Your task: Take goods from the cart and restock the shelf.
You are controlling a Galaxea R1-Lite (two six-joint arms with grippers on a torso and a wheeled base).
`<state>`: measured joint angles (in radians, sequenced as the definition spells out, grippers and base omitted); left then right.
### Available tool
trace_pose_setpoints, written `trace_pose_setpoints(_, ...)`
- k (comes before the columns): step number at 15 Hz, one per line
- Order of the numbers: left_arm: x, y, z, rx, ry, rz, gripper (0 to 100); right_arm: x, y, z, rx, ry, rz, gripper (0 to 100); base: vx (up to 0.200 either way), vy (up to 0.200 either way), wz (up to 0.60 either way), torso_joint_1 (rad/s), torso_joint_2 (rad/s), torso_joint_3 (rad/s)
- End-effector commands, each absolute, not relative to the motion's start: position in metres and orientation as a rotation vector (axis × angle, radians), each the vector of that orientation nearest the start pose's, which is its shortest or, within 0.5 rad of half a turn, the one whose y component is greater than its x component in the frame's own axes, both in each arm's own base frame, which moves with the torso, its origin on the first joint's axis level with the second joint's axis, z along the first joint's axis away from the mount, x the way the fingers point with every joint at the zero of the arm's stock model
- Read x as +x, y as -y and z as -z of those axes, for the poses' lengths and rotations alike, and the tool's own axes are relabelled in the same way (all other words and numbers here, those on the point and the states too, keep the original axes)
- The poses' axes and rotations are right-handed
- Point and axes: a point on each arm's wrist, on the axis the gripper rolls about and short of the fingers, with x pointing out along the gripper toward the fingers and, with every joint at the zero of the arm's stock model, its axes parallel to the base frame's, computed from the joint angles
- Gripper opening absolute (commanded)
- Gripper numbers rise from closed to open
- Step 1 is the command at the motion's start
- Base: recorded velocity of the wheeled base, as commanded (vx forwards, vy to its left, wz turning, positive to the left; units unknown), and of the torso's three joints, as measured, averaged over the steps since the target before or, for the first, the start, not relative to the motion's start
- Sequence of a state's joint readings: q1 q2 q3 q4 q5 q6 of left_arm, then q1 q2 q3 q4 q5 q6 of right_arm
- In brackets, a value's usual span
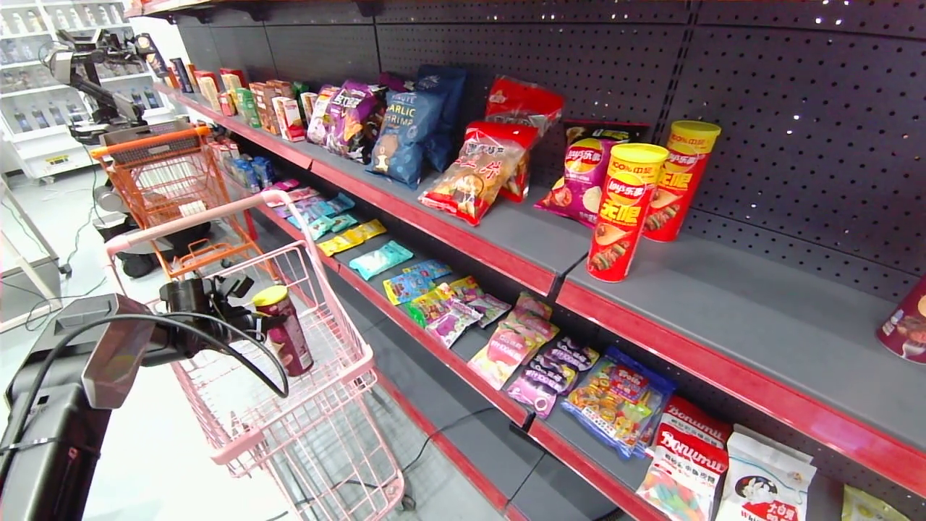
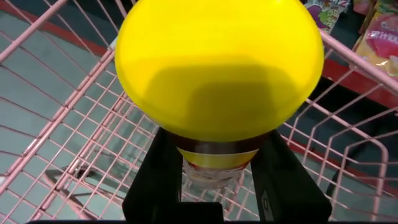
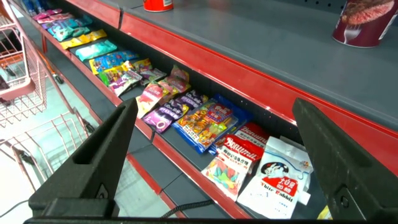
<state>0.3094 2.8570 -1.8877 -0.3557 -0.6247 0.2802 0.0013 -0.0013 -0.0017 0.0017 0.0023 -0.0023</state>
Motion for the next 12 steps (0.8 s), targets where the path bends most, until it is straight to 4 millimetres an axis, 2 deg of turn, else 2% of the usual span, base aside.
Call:
trace_pose_setpoints(1, 0.487, -0.146, 0.014, -0.007, -0.495, 0.375, 0, -0.023, 0.0, -0.076, -0.003, 0.0, -0.005, 100, 0.0, 0.0, 0.0, 0.0, 0.0, 0.0)
trace_pose_setpoints(4, 0.452, -0.138, -0.037, 0.002, -0.494, 0.373, 0, -0.023, 0.0, -0.076, -0.003, 0.0, -0.005, 100, 0.0, 0.0, 0.0, 0.0, 0.0, 0.0)
trace_pose_setpoints(5, 0.445, -0.135, -0.049, 0.011, -0.484, 0.374, 0, -0.023, 0.0, -0.075, -0.003, -0.002, -0.005, 100, 0.0, 0.0, 0.0, 0.0, 0.0, 0.0)
trace_pose_setpoints(6, 0.422, -0.126, -0.082, 0.037, -0.443, 0.371, 0, -0.023, 0.0, -0.076, -0.003, 0.0, -0.005, 100, 0.0, 0.0, 0.0, 0.0, 0.0, 0.0)
trace_pose_setpoints(7, 0.404, -0.116, -0.106, 0.068, -0.397, 0.366, 0, -0.023, 0.0, -0.076, -0.003, 0.0, -0.005, 100, 0.0, 0.0, 0.0, 0.0, 0.0, 0.0)
trace_pose_setpoints(10, 0.354, -0.097, -0.173, 0.144, -0.255, 0.245, 0, -0.023, 0.0, -0.076, -0.003, 0.0, -0.005, 100, 0.0, 0.0, 0.0, 0.0, 0.0, 0.0)
trace_pose_setpoints(12, 0.315, -0.086, -0.213, 0.083, -0.182, 0.177, 0, -0.023, 0.0, -0.075, -0.003, -0.002, -0.005, 100, 0.0, 0.0, 0.0, 0.0, 0.0, 0.0)
